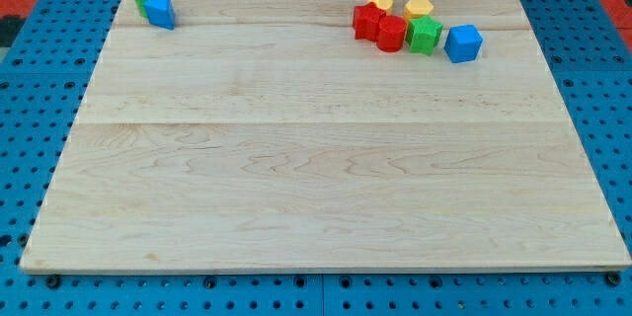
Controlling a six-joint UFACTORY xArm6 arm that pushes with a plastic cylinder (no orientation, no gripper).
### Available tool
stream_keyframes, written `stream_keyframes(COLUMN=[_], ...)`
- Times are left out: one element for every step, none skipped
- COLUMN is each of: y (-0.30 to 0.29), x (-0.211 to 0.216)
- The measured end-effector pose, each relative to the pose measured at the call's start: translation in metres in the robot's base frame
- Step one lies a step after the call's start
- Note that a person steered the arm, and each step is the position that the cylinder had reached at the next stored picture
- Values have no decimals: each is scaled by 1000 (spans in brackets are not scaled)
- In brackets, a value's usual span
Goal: Move the red star along with heart below the red circle
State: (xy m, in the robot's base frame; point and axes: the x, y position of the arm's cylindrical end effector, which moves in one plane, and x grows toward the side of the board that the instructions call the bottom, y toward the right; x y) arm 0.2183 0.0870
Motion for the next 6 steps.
stream_keyframes(y=[-1, -1, -2, -16, -75, -110], x=[35, 86, 98, 71, 53, 59])
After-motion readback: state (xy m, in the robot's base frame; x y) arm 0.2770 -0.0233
